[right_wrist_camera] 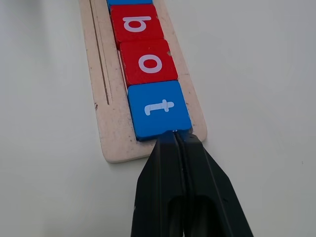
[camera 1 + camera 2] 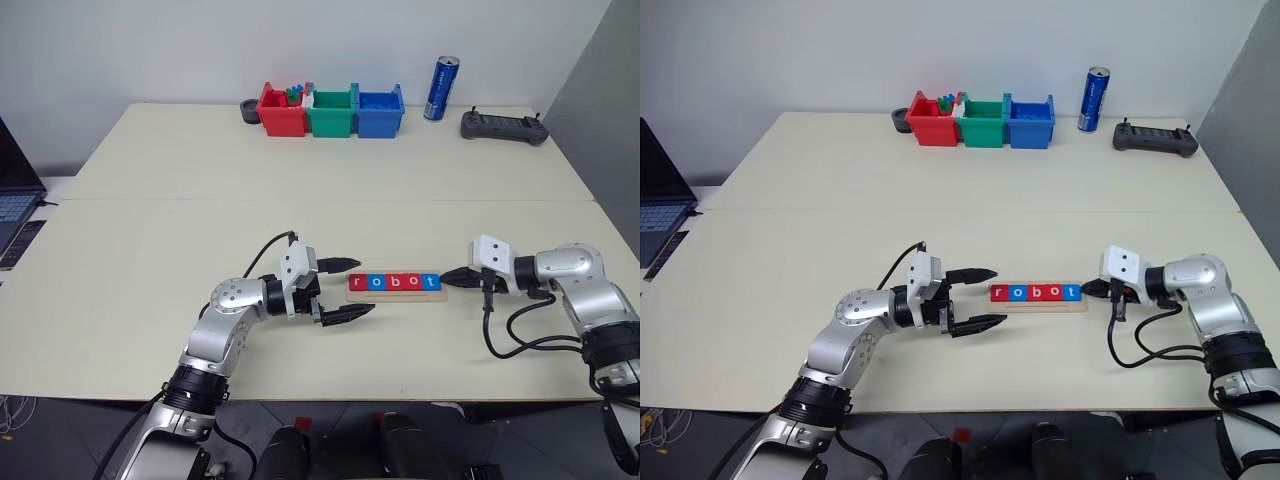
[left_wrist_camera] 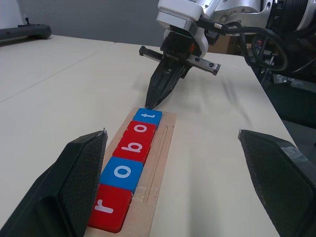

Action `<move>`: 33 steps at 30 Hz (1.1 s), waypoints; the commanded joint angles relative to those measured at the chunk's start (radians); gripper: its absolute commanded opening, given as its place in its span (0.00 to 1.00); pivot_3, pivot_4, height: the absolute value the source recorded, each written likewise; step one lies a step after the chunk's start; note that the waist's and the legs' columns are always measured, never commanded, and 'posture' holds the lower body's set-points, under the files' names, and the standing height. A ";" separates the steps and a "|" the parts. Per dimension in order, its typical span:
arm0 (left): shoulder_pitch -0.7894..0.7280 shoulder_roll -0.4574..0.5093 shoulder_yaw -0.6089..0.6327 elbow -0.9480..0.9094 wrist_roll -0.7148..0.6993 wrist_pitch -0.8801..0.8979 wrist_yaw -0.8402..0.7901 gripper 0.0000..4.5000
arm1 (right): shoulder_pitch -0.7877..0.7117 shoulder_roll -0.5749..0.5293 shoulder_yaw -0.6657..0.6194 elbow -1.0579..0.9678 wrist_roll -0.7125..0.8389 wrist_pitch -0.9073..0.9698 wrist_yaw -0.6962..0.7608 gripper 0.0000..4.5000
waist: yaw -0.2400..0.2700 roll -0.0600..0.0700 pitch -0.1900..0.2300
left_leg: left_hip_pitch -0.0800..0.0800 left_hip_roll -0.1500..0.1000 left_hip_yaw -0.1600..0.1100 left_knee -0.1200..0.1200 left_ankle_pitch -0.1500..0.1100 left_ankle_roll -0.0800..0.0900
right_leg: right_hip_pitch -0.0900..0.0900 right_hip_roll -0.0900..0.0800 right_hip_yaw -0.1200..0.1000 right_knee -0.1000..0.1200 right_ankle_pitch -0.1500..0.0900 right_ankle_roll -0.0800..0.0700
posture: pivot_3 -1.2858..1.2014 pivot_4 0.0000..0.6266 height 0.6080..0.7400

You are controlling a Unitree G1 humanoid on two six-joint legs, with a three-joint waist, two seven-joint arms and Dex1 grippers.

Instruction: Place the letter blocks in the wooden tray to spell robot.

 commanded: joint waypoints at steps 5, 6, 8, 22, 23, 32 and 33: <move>0.003 0.006 0.009 -0.041 -0.011 -0.004 0.004 1.00 | -0.025 0.013 -0.008 -0.018 0.002 -0.009 -0.005 0.01 | 0.000 0.000 0.000 | 0.000 0.000 0.000 0.000 0.000 0.000 | 0.000 0.000 0.000 0.000 0.000 0.000 | 0.52 0.24 1.00; 0.003 0.008 0.009 -0.042 -0.011 -0.001 0.005 1.00 | -0.026 0.012 -0.011 -0.020 0.004 -0.005 -0.004 0.01 | 0.000 0.000 0.000 | 0.000 0.000 0.000 0.000 0.000 0.000 | 0.000 0.000 0.000 0.000 0.000 0.000 | 0.52 0.24 1.00; 0.003 0.010 0.010 -0.042 -0.010 0.001 0.006 1.00 | -0.028 0.006 -0.017 -0.025 0.009 0.001 0.000 0.01 | 0.000 0.000 0.000 | 0.000 0.000 0.000 0.000 0.000 0.000 | 0.000 0.000 0.000 0.000 0.000 0.000 | 0.52 0.24 1.00; 0.029 0.074 0.015 -0.033 0.029 0.021 0.048 1.00 | 0.140 -0.138 -0.177 -0.459 0.262 0.458 0.036 0.78 | 0.002 0.000 0.000 | 0.000 0.000 -0.001 0.000 0.000 0.000 | 0.000 0.000 0.000 0.000 0.000 0.000 | 0.52 0.24 1.00; 0.035 0.077 0.014 -0.037 0.029 0.019 0.047 1.00 | 0.155 -0.142 -0.184 -0.479 0.269 0.473 0.029 0.86 | 0.002 0.000 0.000 | 0.000 0.000 -0.001 0.000 0.000 0.000 | 0.000 0.000 0.000 0.000 0.000 0.000 | 0.52 0.24 1.00; 0.046 0.077 0.016 -0.040 0.036 0.007 0.046 1.00 | 0.220 -0.139 -0.178 -0.566 0.285 0.508 -0.019 0.99 | 0.002 0.000 0.000 | 0.000 0.000 0.000 0.000 0.000 0.000 | 0.000 0.000 0.000 0.000 0.000 0.000 | 0.52 0.24 1.00; 0.046 0.077 0.017 -0.039 0.037 0.006 0.045 1.00 | 0.218 -0.139 -0.177 -0.566 0.286 0.509 -0.021 0.99 | 0.002 0.000 0.000 | 0.000 0.000 0.000 0.000 0.000 0.000 | 0.000 0.000 0.000 0.000 0.000 0.000 | 0.52 0.24 1.00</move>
